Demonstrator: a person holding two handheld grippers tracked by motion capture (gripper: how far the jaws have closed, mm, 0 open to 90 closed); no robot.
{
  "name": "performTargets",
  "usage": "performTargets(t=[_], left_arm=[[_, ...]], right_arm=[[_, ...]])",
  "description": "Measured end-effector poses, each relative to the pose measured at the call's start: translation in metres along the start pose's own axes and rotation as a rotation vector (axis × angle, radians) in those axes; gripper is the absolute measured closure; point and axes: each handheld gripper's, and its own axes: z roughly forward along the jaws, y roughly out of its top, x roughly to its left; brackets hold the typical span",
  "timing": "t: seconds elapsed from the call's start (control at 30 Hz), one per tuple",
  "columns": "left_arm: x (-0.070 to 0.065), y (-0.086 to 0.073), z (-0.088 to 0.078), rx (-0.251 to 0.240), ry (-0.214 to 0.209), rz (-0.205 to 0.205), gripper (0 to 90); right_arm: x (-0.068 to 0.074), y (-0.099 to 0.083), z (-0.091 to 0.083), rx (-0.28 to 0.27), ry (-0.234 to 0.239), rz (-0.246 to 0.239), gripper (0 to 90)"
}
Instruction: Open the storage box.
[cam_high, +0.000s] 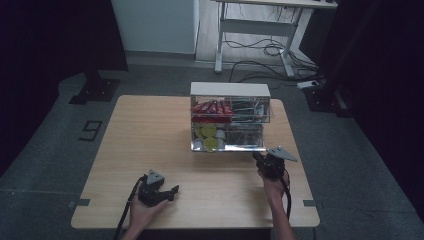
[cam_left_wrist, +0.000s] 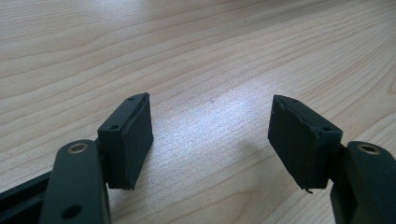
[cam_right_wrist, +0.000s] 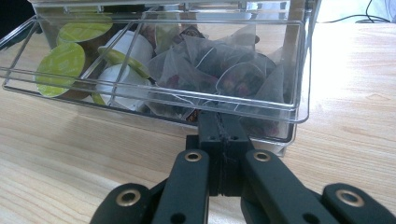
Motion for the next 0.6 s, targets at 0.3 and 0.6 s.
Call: performTargets(t=[0.3,0.6], left_arm=[[0.0,0.0,0.0,0.0,0.001,0.001,30.8],[0.0,0.0,0.0,0.0,0.001,0.002,30.9]], right_arm=[[0.001,0.002,0.0,-0.005,-0.005,-0.008,89.5],[-0.003,0.014,-0.005,-0.049,-0.004,0.006,89.5]])
